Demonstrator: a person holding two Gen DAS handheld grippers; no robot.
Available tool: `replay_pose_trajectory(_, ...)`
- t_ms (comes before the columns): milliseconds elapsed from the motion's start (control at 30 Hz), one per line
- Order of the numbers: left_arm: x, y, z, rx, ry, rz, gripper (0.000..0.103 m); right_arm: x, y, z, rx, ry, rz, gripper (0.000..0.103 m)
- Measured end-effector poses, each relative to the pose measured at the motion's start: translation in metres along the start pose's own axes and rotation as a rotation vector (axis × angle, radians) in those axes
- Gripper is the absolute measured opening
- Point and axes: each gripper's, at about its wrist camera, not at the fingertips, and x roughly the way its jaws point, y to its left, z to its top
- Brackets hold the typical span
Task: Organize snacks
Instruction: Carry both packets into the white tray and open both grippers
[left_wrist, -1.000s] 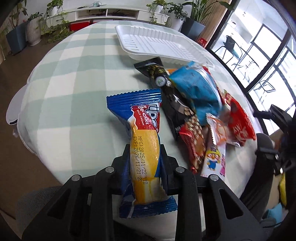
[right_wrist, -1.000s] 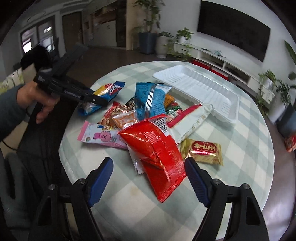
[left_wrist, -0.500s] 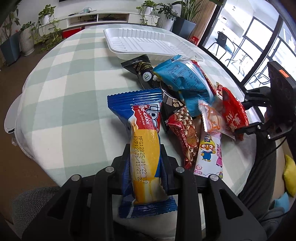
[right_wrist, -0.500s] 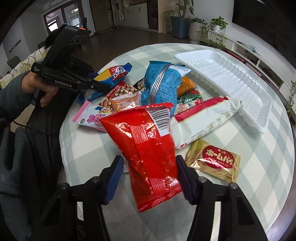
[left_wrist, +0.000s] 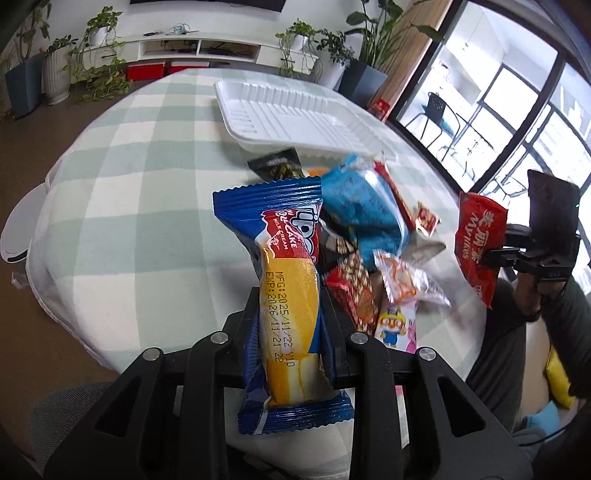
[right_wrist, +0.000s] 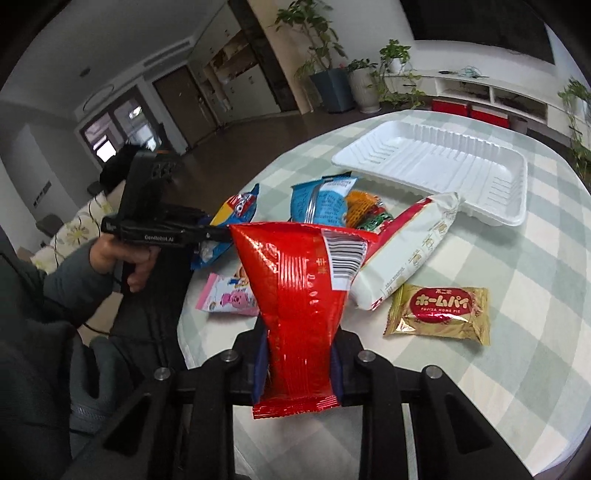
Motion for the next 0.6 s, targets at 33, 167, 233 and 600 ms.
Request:
replay_pose_trajectory(33,-0.002,0.002,0.004,-0.001,-0.005,0.008,0.025,-0.004,-0.005,-0.001,0.042,-0.027,0.004,0.029)
replay_pose_trajectory(167,-0.006,0.014,0.028,-0.01,-0.035,0.017,0.025,-0.021,-0.03,-0.001,0.205,-0.13,0.013,0.029)
replay_pose_trajectory(233,-0.007,0.023,0.044,-0.014,-0.05,0.022,0.025,-0.029,-0.048,0.001,0.302,-0.182,-0.01,0.029)
replay_pose_trajectory(600,0.027,0.043,0.183,0.031,-0.066,0.026,0.025,-0.051,-0.141,0.057,0.647,-0.28,-0.276,0.029)
